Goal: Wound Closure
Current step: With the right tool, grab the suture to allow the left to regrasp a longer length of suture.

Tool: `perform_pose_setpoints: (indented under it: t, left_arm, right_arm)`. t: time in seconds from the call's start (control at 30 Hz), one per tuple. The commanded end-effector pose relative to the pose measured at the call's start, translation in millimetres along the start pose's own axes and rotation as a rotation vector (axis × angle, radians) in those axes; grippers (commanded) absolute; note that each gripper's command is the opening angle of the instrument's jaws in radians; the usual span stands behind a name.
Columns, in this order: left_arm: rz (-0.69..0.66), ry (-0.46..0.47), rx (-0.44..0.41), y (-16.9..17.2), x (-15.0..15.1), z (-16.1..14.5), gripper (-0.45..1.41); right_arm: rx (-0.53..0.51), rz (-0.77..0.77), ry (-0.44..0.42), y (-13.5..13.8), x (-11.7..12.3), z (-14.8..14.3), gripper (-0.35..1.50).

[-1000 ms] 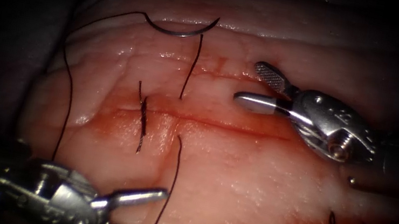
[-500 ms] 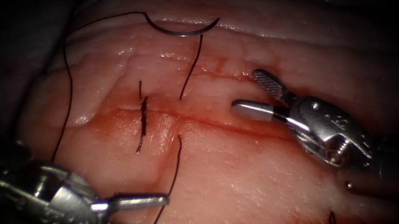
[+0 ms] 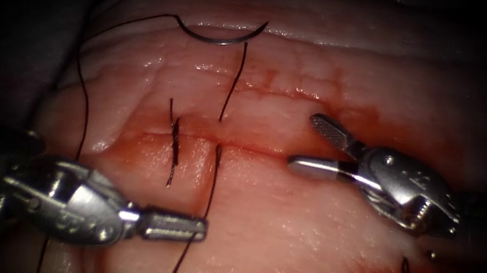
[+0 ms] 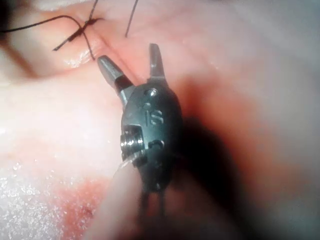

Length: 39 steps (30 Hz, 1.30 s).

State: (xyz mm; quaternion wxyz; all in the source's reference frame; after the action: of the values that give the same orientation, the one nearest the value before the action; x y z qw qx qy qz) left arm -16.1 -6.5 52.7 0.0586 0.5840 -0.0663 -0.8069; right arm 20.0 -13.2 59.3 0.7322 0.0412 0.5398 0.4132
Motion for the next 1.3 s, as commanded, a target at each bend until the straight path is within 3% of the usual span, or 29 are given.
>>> perform_pose_setpoints:
  t: [0.03,0.2,0.4,0.6,0.77,1.07,1.1,1.13,1.17,1.2,1.3]
  left_arm:
    - [0.001,0.005,0.002,-0.3,-0.4,0.7,-0.45]
    - [-0.001,0.030,0.020,-2.6,-0.7,1.1,-0.45]
    - [-0.008,0.045,0.035,-4.5,-1.7,1.3,-0.45]
    - [-0.003,0.047,0.035,-4.5,-2.8,1.4,-0.45]
    - [-0.006,0.061,0.028,-4.5,-3.2,1.4,-0.45]
    - [-0.024,0.070,0.027,-3.8,-2.6,1.5,-0.45]
    - [-0.030,0.070,0.027,-3.7,-2.5,1.5,-0.45]
    - [-0.030,0.071,0.027,-3.7,-2.4,1.4,-0.45]
    - [-0.030,0.071,0.027,-3.6,-2.3,1.4,-0.45]
    - [-0.030,0.071,0.027,-3.5,-2.1,1.4,-0.45]
    - [-0.030,0.072,0.025,-3.4,-1.8,1.2,-0.45]
  right_arm:
    - [-0.003,-0.066,0.005,-0.8,-0.6,0.4,1.25]
    - [0.009,-0.366,0.049,-3.5,0.3,0.9,1.26]
    - [0.046,-0.538,0.144,-6.7,1.6,2.7,1.23]
    - [0.057,-0.580,0.237,-8.8,3.4,4.5,1.30]
    - [0.087,-0.606,0.261,-10.1,4.3,5.3,1.25]
    - [0.073,-0.647,0.265,-9.8,5.4,6.3,1.18]
    - [0.072,-0.653,0.266,-9.8,5.3,6.4,1.08]
    - [0.073,-0.667,0.262,-9.9,5.2,6.4,0.79]
    - [0.085,-0.683,0.244,-10.0,5.1,6.4,0.12]
    - [0.098,-0.694,0.196,-9.9,5.1,6.3,-0.35]
    - [0.091,-0.700,0.144,-9.8,5.0,6.3,-0.35]
